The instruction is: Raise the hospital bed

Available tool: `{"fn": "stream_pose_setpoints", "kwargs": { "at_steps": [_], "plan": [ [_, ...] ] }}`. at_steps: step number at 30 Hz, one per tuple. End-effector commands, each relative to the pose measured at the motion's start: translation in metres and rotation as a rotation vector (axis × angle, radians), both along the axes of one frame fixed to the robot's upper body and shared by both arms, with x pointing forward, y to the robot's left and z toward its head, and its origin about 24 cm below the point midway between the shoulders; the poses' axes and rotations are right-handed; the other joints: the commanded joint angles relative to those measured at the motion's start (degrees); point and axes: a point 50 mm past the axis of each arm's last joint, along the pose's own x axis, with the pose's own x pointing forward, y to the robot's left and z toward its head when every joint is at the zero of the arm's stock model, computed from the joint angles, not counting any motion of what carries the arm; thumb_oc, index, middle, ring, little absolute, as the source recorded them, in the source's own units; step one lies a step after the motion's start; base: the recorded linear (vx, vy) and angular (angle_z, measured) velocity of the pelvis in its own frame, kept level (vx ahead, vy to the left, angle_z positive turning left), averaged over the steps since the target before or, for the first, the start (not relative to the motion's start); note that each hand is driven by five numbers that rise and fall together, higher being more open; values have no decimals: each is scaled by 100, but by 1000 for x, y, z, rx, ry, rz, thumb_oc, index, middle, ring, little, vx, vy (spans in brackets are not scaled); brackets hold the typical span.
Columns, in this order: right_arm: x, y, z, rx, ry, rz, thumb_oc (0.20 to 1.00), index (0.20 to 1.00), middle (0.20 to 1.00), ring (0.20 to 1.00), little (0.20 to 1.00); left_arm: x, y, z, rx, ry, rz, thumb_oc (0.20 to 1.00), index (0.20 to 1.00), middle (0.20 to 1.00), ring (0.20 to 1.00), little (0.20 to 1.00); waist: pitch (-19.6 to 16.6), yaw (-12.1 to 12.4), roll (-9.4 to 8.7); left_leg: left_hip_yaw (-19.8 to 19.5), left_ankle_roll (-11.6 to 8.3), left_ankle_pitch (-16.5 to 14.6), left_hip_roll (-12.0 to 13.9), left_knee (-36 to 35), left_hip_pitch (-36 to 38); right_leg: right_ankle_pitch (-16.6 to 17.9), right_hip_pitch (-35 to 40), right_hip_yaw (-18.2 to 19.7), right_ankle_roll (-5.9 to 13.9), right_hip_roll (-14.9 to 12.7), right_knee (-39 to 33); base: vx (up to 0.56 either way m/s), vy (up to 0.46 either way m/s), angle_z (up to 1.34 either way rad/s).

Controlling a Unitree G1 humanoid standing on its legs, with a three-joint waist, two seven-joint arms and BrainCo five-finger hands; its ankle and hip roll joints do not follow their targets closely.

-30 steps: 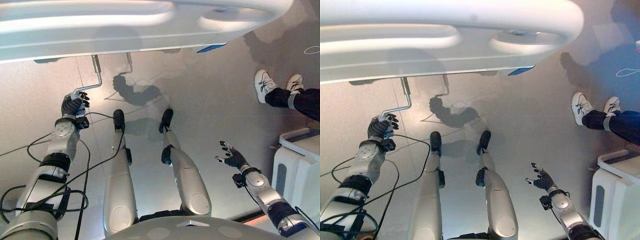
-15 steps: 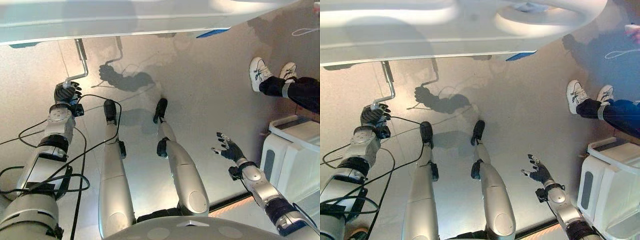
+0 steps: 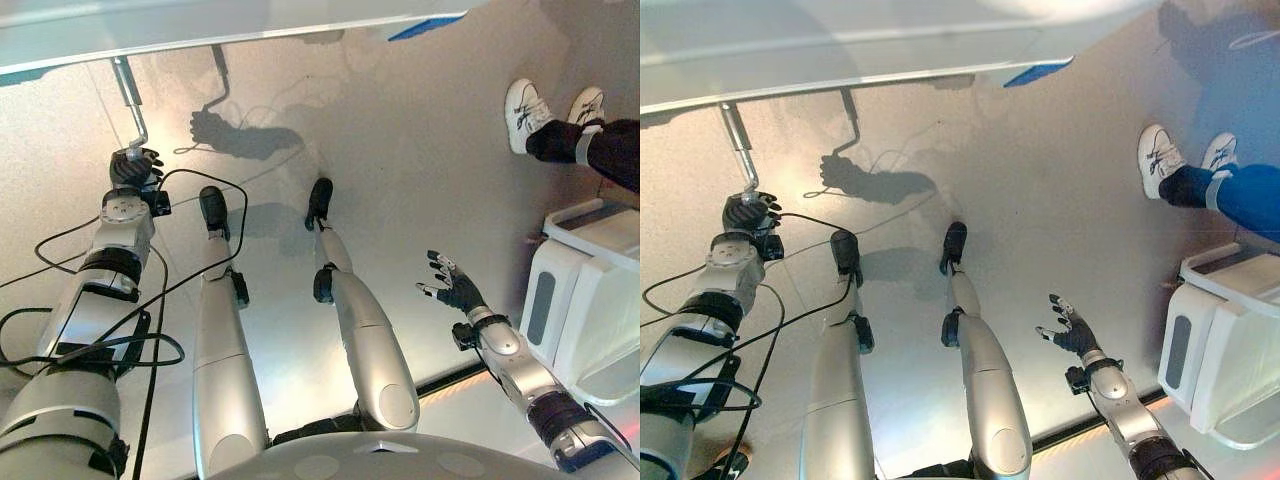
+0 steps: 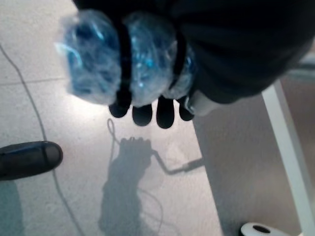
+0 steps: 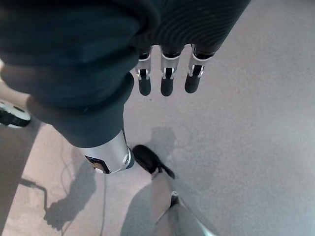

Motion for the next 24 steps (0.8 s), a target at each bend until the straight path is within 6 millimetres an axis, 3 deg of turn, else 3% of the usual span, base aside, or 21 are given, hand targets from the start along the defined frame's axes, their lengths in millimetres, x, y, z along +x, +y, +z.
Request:
{"fn": "stream_pose_setpoints", "kwargs": {
  "at_steps": [1,6,12,24],
  "plan": [
    [-3,-14,12,-35,-46,0,1000,1000,1000,1000,1000,17,-18,33,39,-103,-47,200,200,200,200,200,263,-39,126,192,255,303,-338,-966,378,-519,-107,-63,554,-100,854,0,-32,-9],
    [1,-12,18,-42,-76,11,1000,1000,1000,1000,1000,25,-36,42,46,-137,-94,200,200,200,200,200,214,-173,205,298,261,221,-280,-764,269,-567,-361,92,507,-69,1068,-3,-47,-17],
    [-1,-14,15,-82,-57,29,1000,1000,1000,1000,1000,29,-55,36,45,-147,-165,200,200,200,200,200,142,-285,299,477,229,197,-212,-742,364,-590,-408,272,460,26,1123,9,-56,-21],
    [-16,-36,-3,-187,61,3,1000,1000,1000,1000,1000,23,-113,-4,-65,-142,-363,200,200,200,200,200,67,-407,798,812,162,149,-197,-914,1199,-776,43,536,321,230,1221,-3,-30,-13]
  ]
}}
